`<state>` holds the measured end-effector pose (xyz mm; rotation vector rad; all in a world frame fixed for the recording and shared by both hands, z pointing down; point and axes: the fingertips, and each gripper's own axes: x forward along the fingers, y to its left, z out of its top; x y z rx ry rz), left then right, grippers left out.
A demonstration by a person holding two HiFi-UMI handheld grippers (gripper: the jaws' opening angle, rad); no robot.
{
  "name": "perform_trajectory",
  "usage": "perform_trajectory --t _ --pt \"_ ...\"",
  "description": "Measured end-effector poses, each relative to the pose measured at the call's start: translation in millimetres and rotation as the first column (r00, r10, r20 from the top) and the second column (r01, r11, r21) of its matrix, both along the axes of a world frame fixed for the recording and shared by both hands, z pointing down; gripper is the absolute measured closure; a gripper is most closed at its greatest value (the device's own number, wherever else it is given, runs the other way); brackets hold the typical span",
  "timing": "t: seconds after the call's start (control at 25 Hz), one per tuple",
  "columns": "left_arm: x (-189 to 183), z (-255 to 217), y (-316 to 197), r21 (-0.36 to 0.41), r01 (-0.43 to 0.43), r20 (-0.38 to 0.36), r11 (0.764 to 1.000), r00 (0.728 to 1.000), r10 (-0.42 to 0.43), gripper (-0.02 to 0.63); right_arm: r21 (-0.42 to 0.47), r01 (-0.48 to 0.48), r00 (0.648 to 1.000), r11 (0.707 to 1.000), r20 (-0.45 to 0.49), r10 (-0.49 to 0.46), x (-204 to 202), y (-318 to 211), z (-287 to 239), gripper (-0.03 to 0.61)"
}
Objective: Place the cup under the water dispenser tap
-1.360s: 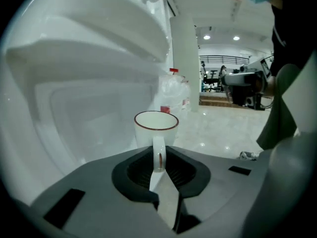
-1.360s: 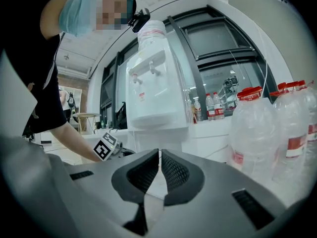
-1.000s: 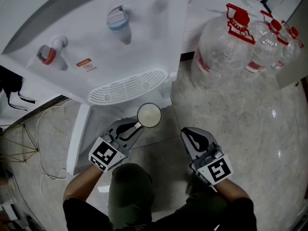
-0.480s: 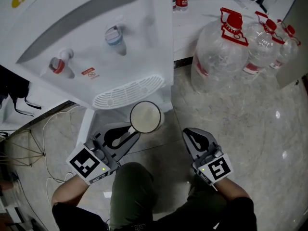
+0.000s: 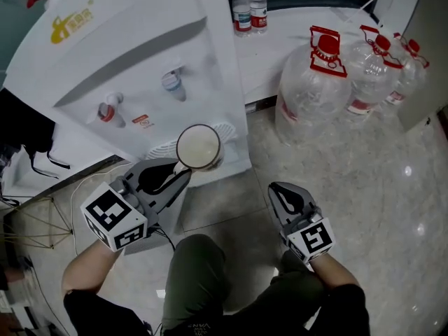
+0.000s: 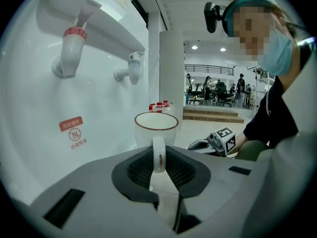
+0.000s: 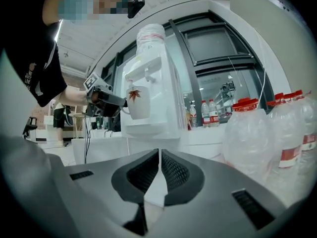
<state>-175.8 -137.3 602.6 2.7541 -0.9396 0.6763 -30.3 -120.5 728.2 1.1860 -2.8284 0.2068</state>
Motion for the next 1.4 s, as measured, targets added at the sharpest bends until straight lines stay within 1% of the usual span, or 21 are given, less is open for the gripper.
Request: perform_trajectory --t 0.16,0.36,0.48,0.64,0.76,1.0,1.16,1.28,1.4 --pt "-4 -8 -18 -0.022 0.026 0.015 0.999 1.000 -0.026 0.543 0.018 -0.010 1.000 1.000 0.008 0.010 1 -3 -13 0.532" --pt "-7 -4 -37 -0.055 0.053 0.040 0.997 0.998 -0.051 0.543 0.025 -0.026 1.000 0.999 0.009 0.026 8 -6 -17 0.532" --pt "-9 1 -43 -0.086 0.071 0.036 0.994 0.997 -0.068 0.543 0.014 -0.032 0.999 0.999 -0.001 0.032 13 -7 -13 0.532" --pt "-10 8 -44 -0.102 0.071 0.034 0.992 0.997 -0.068 0.543 0.010 -0.035 0.999 0.999 0.007 0.035 14 -9 -11 0.532" --pt "-10 12 -44 -0.100 0.068 0.026 0.993 0.998 -0.065 0.543 0.026 -0.036 0.999 0.999 0.028 0.035 13 -11 -13 0.532" --pt "-9 16 -46 -0.082 0.063 0.015 0.995 0.998 -0.062 0.541 -0.002 -0.012 1.000 1.000 0.013 0.012 11 -9 -4 0.532" --pt "-9 15 -46 -0.050 0.067 0.001 0.996 0.998 -0.068 0.541 0.022 -0.006 0.999 1.000 0.047 0.005 9 -12 -8 0.532" --pt "-9 11 -47 -0.027 0.098 -0.017 0.995 0.995 -0.099 0.536 0.004 0.011 0.999 1.000 0.051 -0.011 10 -18 -9 0.532" --pt "-9 10 -50 -0.046 0.150 -0.044 0.988 0.987 -0.152 0.522 -0.021 0.032 0.997 0.999 0.068 -0.030 13 -30 -9 0.532"
